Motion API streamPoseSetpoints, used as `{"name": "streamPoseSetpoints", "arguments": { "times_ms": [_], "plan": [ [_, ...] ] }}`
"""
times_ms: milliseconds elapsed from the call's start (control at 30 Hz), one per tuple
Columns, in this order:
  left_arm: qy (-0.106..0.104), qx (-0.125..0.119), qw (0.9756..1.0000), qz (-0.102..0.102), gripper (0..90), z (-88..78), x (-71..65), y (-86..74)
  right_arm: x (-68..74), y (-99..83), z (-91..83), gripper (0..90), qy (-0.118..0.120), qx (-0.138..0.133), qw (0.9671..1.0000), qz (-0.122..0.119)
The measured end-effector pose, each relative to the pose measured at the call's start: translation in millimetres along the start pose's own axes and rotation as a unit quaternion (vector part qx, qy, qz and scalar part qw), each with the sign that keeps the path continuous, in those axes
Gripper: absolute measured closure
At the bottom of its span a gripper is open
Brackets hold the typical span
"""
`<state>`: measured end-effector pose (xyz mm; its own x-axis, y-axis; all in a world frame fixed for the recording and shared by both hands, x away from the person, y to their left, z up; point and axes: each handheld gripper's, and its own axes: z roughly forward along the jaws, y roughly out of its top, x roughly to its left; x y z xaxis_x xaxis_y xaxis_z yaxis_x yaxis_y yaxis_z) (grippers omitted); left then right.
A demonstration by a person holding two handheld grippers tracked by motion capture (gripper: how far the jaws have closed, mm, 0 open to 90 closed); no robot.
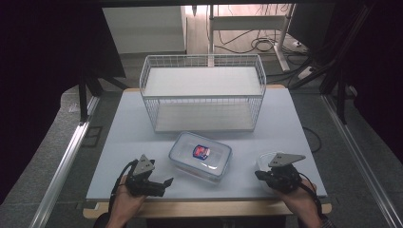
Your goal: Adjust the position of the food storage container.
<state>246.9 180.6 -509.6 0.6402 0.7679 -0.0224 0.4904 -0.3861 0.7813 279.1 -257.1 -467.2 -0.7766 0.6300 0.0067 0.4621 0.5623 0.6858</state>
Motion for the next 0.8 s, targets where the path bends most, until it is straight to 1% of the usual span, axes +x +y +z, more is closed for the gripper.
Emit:
{"name": "streamPoseSetpoints", "arguments": {
  "times_ms": [33, 100, 133, 167, 200, 233, 300, 333, 400, 433, 500, 533, 567, 600, 667, 700, 733, 767, 800],
  "plan": [
    [0.0, 0.0, 1.0, 0.0, 6.1, 0.0, 0.0, 0.0, 0.0, 0.0, 0.0, 89.5, 0.0, 0.0, 1.0, 0.0],
    [0.003, -0.001, 1.0, 0.007, 6.1, 0.9, -0.8, -0.4, -5.1, -1.3, -1.5, 89.6, 0.003, -0.001, 1.0, 0.009],
    [0.008, 0.005, 0.9998, 0.015, 6.1, 2.3, -1.6, -1.0, -6.8, -1.7, -2.5, 89.5, 0.002, 0.0, 0.9999, 0.012],
    [0.008, 0.005, 0.9998, 0.015, 6.1, 2.3, -1.6, -1.0, -6.8, -1.7, -2.5, 89.5, 0.002, 0.0, 0.9999, 0.012],
    [0.013, 0.012, 0.9995, 0.024, 6.1, 3.3, -2.2, -1.2, -10.8, -3.0, -4.6, 89.5, -0.007, 0.003, 0.9999, 0.014],
    [0.013, 0.012, 0.9995, 0.024, 6.1, 3.3, -2.2, -1.2, -10.8, -3.0, -4.6, 89.5, -0.007, 0.003, 0.9999, 0.014],
    [0.015, 0.016, 0.9993, 0.029, 6.1, 3.9, -2.6, -1.2, -15.2, -4.6, -7.0, 89.6, -0.01, 0.005, 0.9997, 0.023],
    [0.016, 0.016, 0.9993, 0.03, 6.0, 4.5, -2.8, -1.4, -19.0, -6.0, -8.9, 89.5, -0.018, 0.006, 0.9995, 0.027],
    [0.017, 0.016, 0.9993, 0.029, 6.0, 4.6, -2.7, -1.5, -21.0, -6.8, -10.0, 89.5, -0.021, 0.007, 0.9994, 0.028],
    [0.017, 0.017, 0.9993, 0.029, 6.0, 4.5, -2.5, -1.6, -24.4, -8.5, -12.4, 89.5, -0.028, 0.01, 0.999, 0.032],
    [0.018, 0.019, 0.9993, 0.026, 6.0, 4.7, -1.6, -2.0, -27.8, -10.6, -14.6, 89.6, -0.035, 0.013, 0.9987, 0.034],
    [0.018, 0.019, 0.9993, 0.026, 6.0, 4.7, -1.6, -2.0, -27.8, -10.6, -14.6, 89.6, -0.035, 0.013, 0.9987, 0.034],
    [0.018, 0.021, 0.9993, 0.025, 6.0, 5.3, -1.2, -2.3, -31.0, -13.2, -16.9, 89.5, -0.041, 0.016, 0.9982, 0.04],
    [0.018, 0.021, 0.9993, 0.025, 6.0, 5.3, -1.2, -2.3, -31.0, -13.2, -16.9, 89.5, -0.041, 0.016, 0.9982, 0.04],
    [0.02, 0.022, 0.9992, 0.026, 6.0, 5.6, -1.2, -2.4, -35.1, -18.0, -20.0, 89.4, -0.052, 0.025, 0.9974, 0.043],
    [0.02, 0.022, 0.9992, 0.026, 6.0, 5.6, -1.2, -2.4, -35.1, -18.0, -20.0, 89.4, -0.052, 0.025, 0.9974, 0.043],
    [0.02, 0.022, 0.9992, 0.026, 6.0, 5.7, -1.2, -2.3, -36.2, -19.9, -21.2, 89.3, -0.054, 0.027, 0.9971, 0.046],
    [0.02, 0.023, 0.9992, 0.024, 6.0, 5.8, -1.4, -2.4, -38.1, -23.8, -24.9, 89.2, -0.056, 0.026, 0.9965, 0.056],
    [0.021, 0.024, 0.9992, 0.025, 6.0, 5.8, -1.4, -2.4, -39.3, -25.9, -27.0, 89.3, -0.058, 0.025, 0.9963, 0.057]
  ]
}}
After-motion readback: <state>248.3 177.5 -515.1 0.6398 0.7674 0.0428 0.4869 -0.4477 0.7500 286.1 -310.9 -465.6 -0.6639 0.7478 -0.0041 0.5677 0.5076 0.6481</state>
